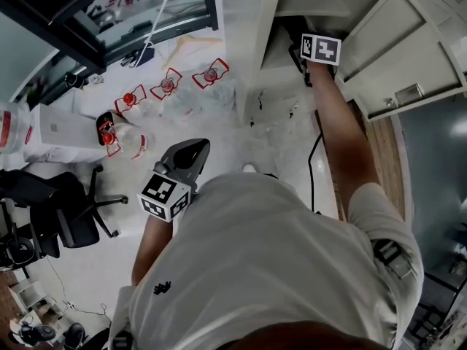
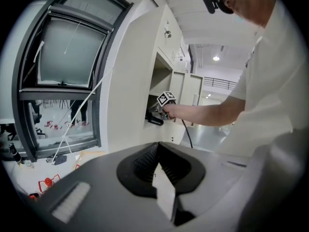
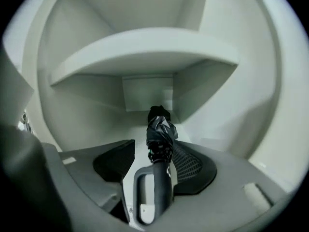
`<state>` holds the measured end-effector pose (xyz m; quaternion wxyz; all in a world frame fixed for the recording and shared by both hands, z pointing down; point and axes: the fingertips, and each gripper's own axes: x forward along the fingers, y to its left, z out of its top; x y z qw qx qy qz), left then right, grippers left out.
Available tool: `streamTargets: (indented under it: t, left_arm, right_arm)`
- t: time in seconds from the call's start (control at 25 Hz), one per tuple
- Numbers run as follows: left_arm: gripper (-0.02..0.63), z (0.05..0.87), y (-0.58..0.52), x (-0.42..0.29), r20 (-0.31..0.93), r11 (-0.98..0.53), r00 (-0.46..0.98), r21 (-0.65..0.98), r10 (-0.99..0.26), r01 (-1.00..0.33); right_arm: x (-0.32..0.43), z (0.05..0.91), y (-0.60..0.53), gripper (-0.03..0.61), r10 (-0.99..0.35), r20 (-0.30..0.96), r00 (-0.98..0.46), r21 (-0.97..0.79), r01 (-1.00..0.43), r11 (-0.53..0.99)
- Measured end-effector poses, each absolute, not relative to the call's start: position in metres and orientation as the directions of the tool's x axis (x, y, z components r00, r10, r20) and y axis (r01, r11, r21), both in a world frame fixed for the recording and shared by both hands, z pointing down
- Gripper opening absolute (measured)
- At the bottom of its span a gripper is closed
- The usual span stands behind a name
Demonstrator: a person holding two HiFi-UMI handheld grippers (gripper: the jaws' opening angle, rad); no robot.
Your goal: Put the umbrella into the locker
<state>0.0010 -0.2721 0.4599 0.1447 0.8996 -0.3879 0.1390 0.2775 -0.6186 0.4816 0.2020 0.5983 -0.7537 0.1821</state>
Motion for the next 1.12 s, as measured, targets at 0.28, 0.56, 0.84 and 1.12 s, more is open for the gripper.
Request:
streamTargets:
  t: [0.28, 0.56, 0.84, 1.12]
  left_arm:
    - [0.055, 0.459, -0.248, -0.014, 0.349, -0.695, 0.698, 0.159, -0.625, -0.702]
    - [0.055, 0.458, -0.221, -0.029, 0.341, -0.727, 0.730, 0.162, -0.593, -0.667]
    - [0.055, 0.460, -0.198, -0.049, 0.340, -0.754, 0.754, 0.166, -0.562, -0.636]
    - [0.055, 0.463, -0.174, -0.063, 0.340, -0.784, 0.782, 0.169, -0.523, -0.597]
  right_arm:
    - [0.273, 0.467, -0.574, 0.247, -0.849, 0.499, -0.177, 0.001, -0.979, 0.204]
    - [0.266, 0.453, -0.532, 0.247, -0.866, 0.475, -0.158, 0.005, -0.983, 0.182]
    - [0.251, 0.448, -0.485, 0.222, -0.876, 0.460, -0.144, 0.002, -0.986, 0.164]
    - [0.233, 0.449, -0.435, 0.192, -0.883, 0.448, -0.139, 0.004, -0.988, 0.157]
